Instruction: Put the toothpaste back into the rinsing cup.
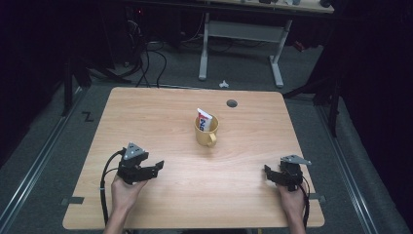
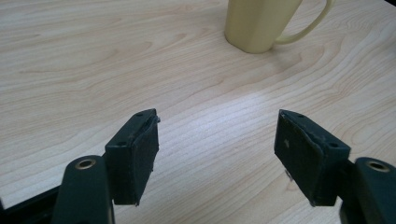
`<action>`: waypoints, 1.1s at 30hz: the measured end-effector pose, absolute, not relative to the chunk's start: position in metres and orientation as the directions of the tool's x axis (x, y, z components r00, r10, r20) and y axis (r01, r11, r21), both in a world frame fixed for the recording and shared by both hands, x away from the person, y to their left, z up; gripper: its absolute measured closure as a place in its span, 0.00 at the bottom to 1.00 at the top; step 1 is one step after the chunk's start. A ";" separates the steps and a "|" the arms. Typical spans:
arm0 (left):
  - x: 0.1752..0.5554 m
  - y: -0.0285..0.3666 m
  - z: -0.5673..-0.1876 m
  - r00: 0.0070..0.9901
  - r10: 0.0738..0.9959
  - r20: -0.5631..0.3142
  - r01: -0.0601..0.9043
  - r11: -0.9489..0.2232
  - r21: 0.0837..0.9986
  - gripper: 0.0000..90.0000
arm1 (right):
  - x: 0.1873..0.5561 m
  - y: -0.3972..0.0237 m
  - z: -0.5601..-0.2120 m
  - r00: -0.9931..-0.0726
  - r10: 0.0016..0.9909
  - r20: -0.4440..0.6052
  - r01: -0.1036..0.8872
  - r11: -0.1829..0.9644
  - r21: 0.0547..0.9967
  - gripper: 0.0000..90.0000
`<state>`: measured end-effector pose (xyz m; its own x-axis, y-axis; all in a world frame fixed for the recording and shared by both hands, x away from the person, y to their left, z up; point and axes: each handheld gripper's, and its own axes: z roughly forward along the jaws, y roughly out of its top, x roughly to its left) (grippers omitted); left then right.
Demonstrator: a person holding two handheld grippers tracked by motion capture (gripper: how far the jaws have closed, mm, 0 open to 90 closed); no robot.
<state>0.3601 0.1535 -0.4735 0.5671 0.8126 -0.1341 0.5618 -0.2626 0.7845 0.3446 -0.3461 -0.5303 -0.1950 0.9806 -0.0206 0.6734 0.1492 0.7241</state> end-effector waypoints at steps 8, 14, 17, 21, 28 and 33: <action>0.361 0.151 -0.484 0.558 0.818 -0.138 0.577 -0.263 0.773 0.35 | 0.344 -0.346 -0.530 -0.196 0.980 -0.020 0.674 0.150 0.724 0.32; 0.362 0.149 -0.491 0.554 0.822 -0.133 0.584 -0.270 0.765 0.35 | 0.344 -0.346 -0.530 -0.197 0.980 -0.020 0.674 0.150 0.724 0.32; 0.363 0.147 -0.493 0.555 0.824 -0.117 0.585 -0.286 0.759 0.36 | 0.344 -0.346 -0.530 -0.196 0.980 -0.020 0.674 0.150 0.724 0.32; 0.365 0.144 -0.497 0.553 0.825 -0.114 0.586 -0.288 0.757 0.36 | 0.344 -0.346 -0.530 -0.197 0.980 -0.020 0.674 0.150 0.724 0.32; 0.370 0.142 -0.502 0.540 0.836 -0.099 0.590 -0.291 0.753 0.37 | 0.344 -0.346 -0.530 -0.197 0.980 -0.020 0.673 0.150 0.724 0.32; 0.373 0.140 -0.506 0.534 0.843 -0.071 0.582 -0.305 0.754 0.37 | 0.344 -0.346 -0.530 -0.197 0.980 -0.020 0.674 0.150 0.724 0.32</action>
<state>0.3726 0.1399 -0.5061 0.5338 0.8426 -0.0709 0.5821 -0.3054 0.7536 0.3444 -0.3459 -0.5303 -0.1966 0.9803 -0.0196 0.6737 0.1495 0.7238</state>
